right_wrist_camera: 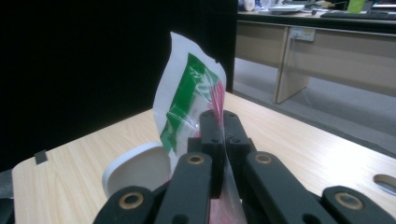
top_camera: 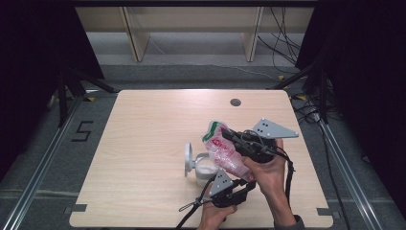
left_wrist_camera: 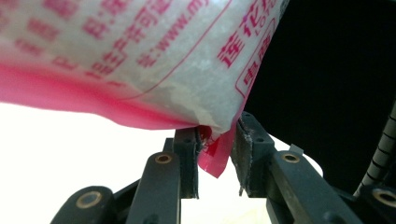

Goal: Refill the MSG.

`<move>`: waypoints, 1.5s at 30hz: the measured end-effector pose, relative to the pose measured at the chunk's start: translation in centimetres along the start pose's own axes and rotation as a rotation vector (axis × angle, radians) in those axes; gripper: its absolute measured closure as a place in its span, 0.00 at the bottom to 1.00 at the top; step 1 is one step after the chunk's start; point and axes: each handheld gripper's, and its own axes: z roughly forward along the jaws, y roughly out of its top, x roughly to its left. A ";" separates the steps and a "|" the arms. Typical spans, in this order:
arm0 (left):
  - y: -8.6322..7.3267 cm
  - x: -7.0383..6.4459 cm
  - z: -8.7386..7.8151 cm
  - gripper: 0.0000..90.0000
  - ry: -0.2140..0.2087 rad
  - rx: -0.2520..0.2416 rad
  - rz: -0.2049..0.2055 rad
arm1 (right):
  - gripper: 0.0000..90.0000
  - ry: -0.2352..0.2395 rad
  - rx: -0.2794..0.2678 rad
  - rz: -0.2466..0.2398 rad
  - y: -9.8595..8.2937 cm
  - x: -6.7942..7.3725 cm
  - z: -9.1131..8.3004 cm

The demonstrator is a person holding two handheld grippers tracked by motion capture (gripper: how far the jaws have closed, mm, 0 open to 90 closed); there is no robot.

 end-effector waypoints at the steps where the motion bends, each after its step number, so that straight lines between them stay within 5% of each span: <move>1: 0.0 0.0 0.0 0.79 0.000 0.002 -0.001 | 1.00 0.006 -0.005 0.006 0.0 0.0 -0.1; 13: 0.0 0.1 -0.6 0.71 0.003 0.004 0.013 | 1.00 -0.013 -0.057 0.049 -0.2 -0.8 -2.0; 19: -0.1 0.3 -0.8 0.64 0.012 0.032 0.022 | 1.00 0.026 -0.111 0.058 -0.9 -1.8 -3.0; 21: 0.0 0.4 -0.9 0.62 0.014 0.047 0.020 | 1.00 0.049 -0.121 0.103 -1.2 -1.8 -3.3; 22: 0.0 0.4 -0.9 0.60 0.019 0.052 0.024 | 1.00 0.054 -0.136 0.077 -1.2 -2.1 -3.3; 24: -0.1 0.3 -0.9 0.55 -0.001 0.050 -0.020 | 1.00 0.049 -0.140 0.077 -1.4 -2.4 -3.6; 28: 0.0 0.0 -1.3 0.54 0.047 0.075 0.005 | 1.00 0.035 -0.150 0.089 -1.5 -2.7 -4.1; 31: 0.0 0.1 -1.5 0.52 0.045 0.081 0.007 | 1.00 0.045 -0.166 0.102 -1.5 -2.9 -4.4; 32: -0.1 -0.1 -1.4 0.52 0.018 0.043 -0.020 | 1.00 0.036 -0.175 0.121 -1.5 -2.8 -4.6; 36: 0.3 -0.4 -2.4 0.51 0.011 0.079 0.015 | 1.00 0.012 -0.178 0.077 -1.8 -3.3 -4.7; 37: 0.4 -0.4 -2.5 0.50 -0.030 0.102 0.027 | 1.00 0.012 -0.174 0.122 -1.9 -3.1 -4.7; 39: 0.6 -0.6 -2.9 0.49 -0.044 0.114 0.051 | 1.00 0.017 -0.168 0.114 -2.2 -3.5 -4.6; 45: 1.1 -0.7 -5.0 0.47 -0.034 0.132 0.132 | 1.00 0.015 -0.168 0.146 -3.3 -4.0 -3.7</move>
